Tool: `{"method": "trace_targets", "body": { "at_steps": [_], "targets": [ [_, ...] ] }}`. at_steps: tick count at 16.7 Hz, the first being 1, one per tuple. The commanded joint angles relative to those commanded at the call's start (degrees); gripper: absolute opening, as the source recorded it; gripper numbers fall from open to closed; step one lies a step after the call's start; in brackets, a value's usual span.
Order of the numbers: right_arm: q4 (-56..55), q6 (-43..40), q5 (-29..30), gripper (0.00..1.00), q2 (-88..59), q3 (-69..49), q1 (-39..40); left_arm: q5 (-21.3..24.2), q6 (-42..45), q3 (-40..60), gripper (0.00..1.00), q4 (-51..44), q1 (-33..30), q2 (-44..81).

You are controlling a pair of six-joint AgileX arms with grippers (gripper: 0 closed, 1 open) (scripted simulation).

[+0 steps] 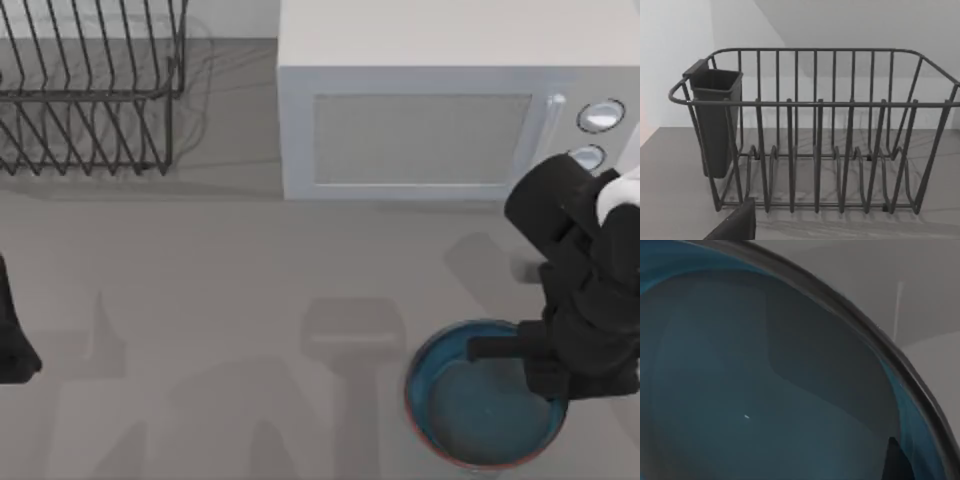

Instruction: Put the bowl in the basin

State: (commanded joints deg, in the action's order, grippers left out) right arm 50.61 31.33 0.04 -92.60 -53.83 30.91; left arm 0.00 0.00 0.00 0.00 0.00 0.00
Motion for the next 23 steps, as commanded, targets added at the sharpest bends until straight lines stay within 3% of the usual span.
{"method": "trace_targets", "body": {
  "at_steps": [6,10,17,23],
  "targets": [
    [21.1,-0.2,0.0,0.0,4.4,-14.8,-0.3,0.0,0.0,0.0,1.0,0.0,0.0,0.0],
    [28.7,-0.5,0.0,0.0,7.0,-21.0,-0.6,0.0,0.0,0.0,1.0,0.0,0.0,0.0],
    [27.2,-1.0,-0.6,0.0,7.4,-21.1,-0.9,0.0,0.0,0.0,1.0,0.0,0.0,0.0],
    [9.3,-5.4,-5.8,0.0,11.0,-19.9,-7.3,0.0,0.0,0.0,1.0,0.0,0.0,0.0]
  ]
}}
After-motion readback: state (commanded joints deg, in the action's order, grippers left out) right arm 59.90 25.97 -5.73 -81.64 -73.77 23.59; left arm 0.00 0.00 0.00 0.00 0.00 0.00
